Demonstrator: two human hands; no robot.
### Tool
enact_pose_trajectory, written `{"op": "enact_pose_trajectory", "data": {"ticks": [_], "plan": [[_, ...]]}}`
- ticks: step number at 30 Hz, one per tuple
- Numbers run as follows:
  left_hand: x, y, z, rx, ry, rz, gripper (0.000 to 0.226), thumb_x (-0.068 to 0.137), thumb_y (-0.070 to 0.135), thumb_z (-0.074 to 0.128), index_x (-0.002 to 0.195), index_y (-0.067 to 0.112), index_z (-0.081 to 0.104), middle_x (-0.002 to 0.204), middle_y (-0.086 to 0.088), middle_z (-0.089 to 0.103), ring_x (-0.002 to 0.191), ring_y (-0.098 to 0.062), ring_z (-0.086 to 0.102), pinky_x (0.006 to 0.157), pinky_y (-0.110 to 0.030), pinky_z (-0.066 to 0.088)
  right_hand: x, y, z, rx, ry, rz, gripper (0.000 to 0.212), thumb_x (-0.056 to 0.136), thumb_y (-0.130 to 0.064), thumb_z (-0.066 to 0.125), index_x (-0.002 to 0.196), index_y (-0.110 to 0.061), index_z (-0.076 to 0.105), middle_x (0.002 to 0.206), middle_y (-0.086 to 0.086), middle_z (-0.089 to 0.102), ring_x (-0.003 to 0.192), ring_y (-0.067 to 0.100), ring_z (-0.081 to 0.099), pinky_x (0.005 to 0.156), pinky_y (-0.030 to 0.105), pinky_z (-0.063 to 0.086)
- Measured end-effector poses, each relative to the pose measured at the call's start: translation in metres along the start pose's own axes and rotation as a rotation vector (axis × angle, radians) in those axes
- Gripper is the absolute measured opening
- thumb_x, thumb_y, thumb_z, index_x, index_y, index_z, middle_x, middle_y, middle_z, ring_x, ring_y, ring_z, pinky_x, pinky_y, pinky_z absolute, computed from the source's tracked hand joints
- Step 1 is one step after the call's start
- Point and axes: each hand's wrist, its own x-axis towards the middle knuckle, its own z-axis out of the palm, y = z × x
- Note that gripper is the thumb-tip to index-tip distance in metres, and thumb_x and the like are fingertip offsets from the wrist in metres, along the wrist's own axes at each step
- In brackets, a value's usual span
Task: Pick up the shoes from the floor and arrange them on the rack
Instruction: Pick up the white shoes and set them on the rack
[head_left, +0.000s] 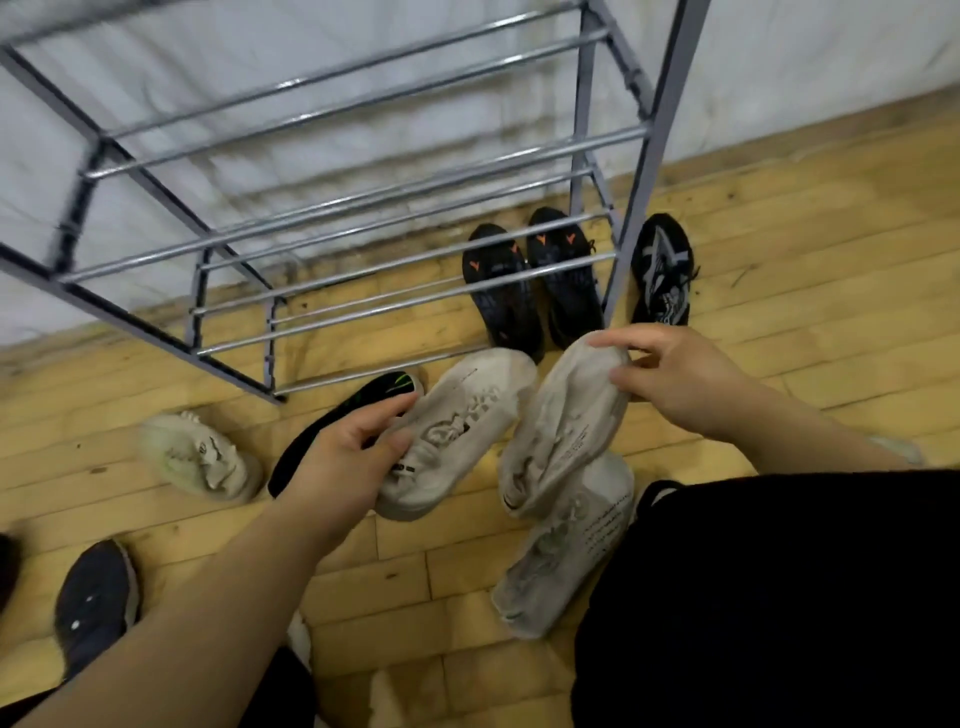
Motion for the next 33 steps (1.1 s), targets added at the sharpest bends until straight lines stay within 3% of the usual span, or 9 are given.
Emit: {"op": "enact_pose_trajectory", "data": {"ticks": [5, 7, 10, 13, 15, 18, 23, 29, 33], "plan": [[-0.052, 0.060, -0.029, 0.187, 0.051, 0.150, 0.023, 0.099, 0.027, 0.069, 0.108, 0.048, 0.071, 0.117, 0.028, 0.067, 0.105, 0.009, 0.065, 0.095, -0.024, 0.055, -0.038, -0.111, -0.031, -0.199, -0.052, -0.165, 0.047, 0.096, -0.013, 0.069, 0.108, -0.058, 0.073, 0.126, -0.014, 0.066, 0.108, 0.027, 0.071, 0.090, 0.052, 0.060], [-0.076, 0.092, -0.048, 0.258, 0.062, 0.195, 0.019, 0.097, 0.030, 0.071, 0.106, 0.046, 0.074, 0.114, 0.026, 0.068, 0.102, 0.004, 0.067, 0.091, -0.025, 0.055, -0.057, -0.165, -0.037, -0.254, -0.078, -0.262, 0.044, 0.095, -0.010, 0.070, 0.107, -0.052, 0.075, 0.120, -0.023, 0.066, 0.105, 0.003, 0.069, 0.089, 0.033, 0.060], [-0.117, 0.142, -0.083, 0.380, 0.071, 0.275, 0.018, 0.099, 0.032, 0.069, 0.111, 0.044, 0.074, 0.098, 0.023, 0.069, 0.073, 0.002, 0.067, 0.060, -0.010, 0.049, -0.094, -0.248, -0.034, -0.285, -0.129, -0.394, 0.040, 0.096, -0.005, 0.068, 0.113, -0.040, 0.076, 0.124, -0.024, 0.065, 0.093, -0.018, 0.064, 0.073, 0.010, 0.053], [-0.150, 0.176, -0.116, 0.378, 0.105, 0.383, 0.019, 0.097, 0.032, 0.072, 0.111, 0.044, 0.075, 0.103, 0.018, 0.076, 0.090, -0.009, 0.075, 0.081, -0.031, 0.062, -0.125, -0.314, -0.018, -0.322, -0.140, -0.521, 0.046, 0.096, -0.005, 0.067, 0.104, -0.049, 0.077, 0.122, -0.029, 0.066, 0.103, -0.012, 0.064, 0.085, 0.016, 0.055], [-0.167, 0.184, -0.133, 0.312, 0.139, 0.431, 0.022, 0.096, 0.027, 0.074, 0.114, 0.040, 0.077, 0.115, 0.021, 0.073, 0.101, -0.006, 0.073, 0.091, -0.034, 0.060, -0.138, -0.343, -0.004, -0.330, -0.123, -0.593, 0.049, 0.096, -0.005, 0.066, 0.101, -0.053, 0.075, 0.117, -0.033, 0.066, 0.107, -0.013, 0.062, 0.090, 0.015, 0.051], [-0.182, 0.183, -0.146, 0.200, 0.188, 0.505, 0.026, 0.096, 0.028, 0.073, 0.115, 0.046, 0.074, 0.119, 0.028, 0.068, 0.100, 0.012, 0.067, 0.083, -0.017, 0.055, -0.150, -0.358, 0.019, -0.246, -0.083, -0.666, 0.050, 0.098, -0.006, 0.066, 0.101, -0.056, 0.074, 0.115, -0.036, 0.066, 0.110, -0.014, 0.061, 0.094, 0.015, 0.051], [-0.185, 0.182, -0.146, 0.134, 0.176, 0.546, 0.032, 0.100, 0.025, 0.068, 0.123, 0.047, 0.068, 0.121, 0.019, 0.069, 0.102, 0.013, 0.066, 0.080, -0.004, 0.048, -0.153, -0.334, 0.042, -0.045, 0.041, -0.652, 0.042, 0.097, -0.010, 0.067, 0.108, -0.050, 0.076, 0.114, -0.028, 0.073, 0.109, -0.006, 0.067, 0.103, 0.035, 0.054], [-0.184, 0.183, -0.141, 0.142, 0.305, 0.547, 0.030, 0.103, 0.030, 0.063, 0.129, 0.044, 0.069, 0.113, 0.022, 0.070, 0.091, 0.010, 0.066, 0.067, 0.000, 0.044, -0.154, -0.331, 0.045, -0.016, 0.092, -0.630, 0.052, 0.093, -0.013, 0.074, 0.127, -0.051, 0.064, 0.109, -0.015, 0.075, 0.097, 0.019, 0.074, 0.095, 0.043, 0.058], [-0.184, 0.189, -0.139, 0.051, 0.343, 0.608, 0.033, 0.104, 0.028, 0.059, 0.130, 0.048, 0.063, 0.119, 0.022, 0.067, 0.088, 0.020, 0.062, 0.069, 0.002, 0.044, -0.147, -0.338, 0.056, 0.069, 0.093, -0.627, 0.054, 0.087, -0.015, 0.080, 0.130, -0.044, 0.063, 0.103, -0.002, 0.078, 0.096, 0.017, 0.075, 0.097, 0.046, 0.057]]}}
